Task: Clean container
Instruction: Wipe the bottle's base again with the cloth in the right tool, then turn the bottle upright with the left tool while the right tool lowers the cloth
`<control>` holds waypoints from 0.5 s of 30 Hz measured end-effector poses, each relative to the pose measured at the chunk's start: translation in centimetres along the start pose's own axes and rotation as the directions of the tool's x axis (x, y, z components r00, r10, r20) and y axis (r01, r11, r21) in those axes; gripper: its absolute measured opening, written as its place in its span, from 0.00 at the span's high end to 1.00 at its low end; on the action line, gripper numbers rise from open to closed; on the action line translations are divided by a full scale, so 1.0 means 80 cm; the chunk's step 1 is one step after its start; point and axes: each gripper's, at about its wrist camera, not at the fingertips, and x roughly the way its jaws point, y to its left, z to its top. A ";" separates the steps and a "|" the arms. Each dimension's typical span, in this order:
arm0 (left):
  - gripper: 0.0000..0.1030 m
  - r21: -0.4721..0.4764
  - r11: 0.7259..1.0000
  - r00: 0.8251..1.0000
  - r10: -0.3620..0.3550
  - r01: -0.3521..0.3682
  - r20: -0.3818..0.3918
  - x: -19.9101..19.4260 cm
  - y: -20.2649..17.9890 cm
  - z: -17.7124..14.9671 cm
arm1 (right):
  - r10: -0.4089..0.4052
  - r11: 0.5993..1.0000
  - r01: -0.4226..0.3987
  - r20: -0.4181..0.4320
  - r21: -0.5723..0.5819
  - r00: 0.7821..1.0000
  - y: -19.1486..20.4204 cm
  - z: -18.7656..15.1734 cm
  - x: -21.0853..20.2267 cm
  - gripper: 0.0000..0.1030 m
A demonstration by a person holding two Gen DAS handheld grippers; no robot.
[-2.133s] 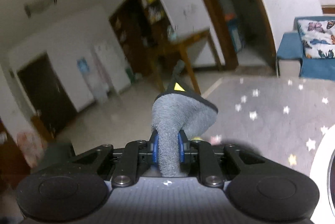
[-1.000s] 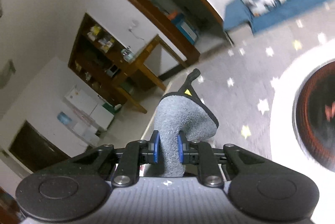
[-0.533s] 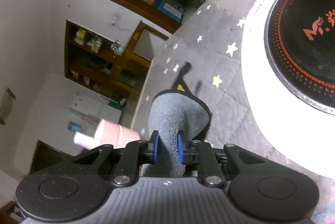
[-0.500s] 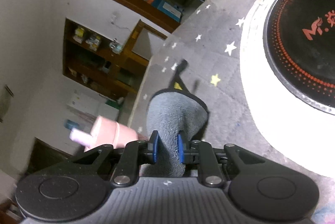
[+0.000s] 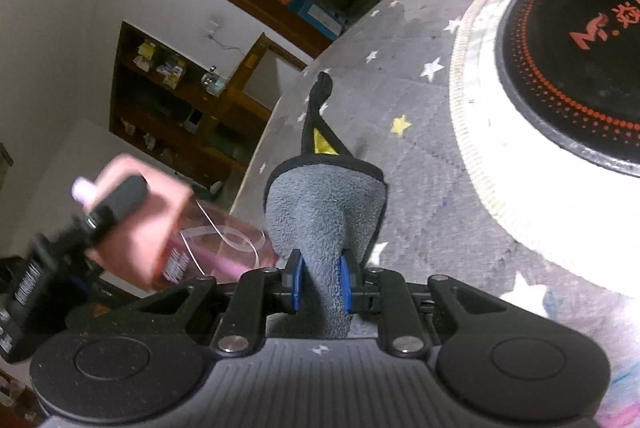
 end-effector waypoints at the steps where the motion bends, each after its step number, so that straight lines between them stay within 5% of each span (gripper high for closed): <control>1: 0.20 -0.006 1.000 1.000 -0.010 0.010 0.005 0.000 -0.002 0.002 | 0.012 1.000 -0.012 -0.007 -0.011 1.000 0.004 -0.003 0.001 0.83; 9: 0.20 -0.069 0.995 0.997 -0.076 0.077 0.025 0.000 -0.003 0.009 | 0.085 0.988 -0.092 -0.062 -0.121 0.994 0.037 -0.037 -0.002 0.83; 15: 0.20 -0.085 0.990 0.994 -0.108 0.109 0.015 -0.009 0.006 0.012 | 0.086 0.957 -0.087 -0.016 -0.276 0.996 0.057 -0.050 -0.019 0.83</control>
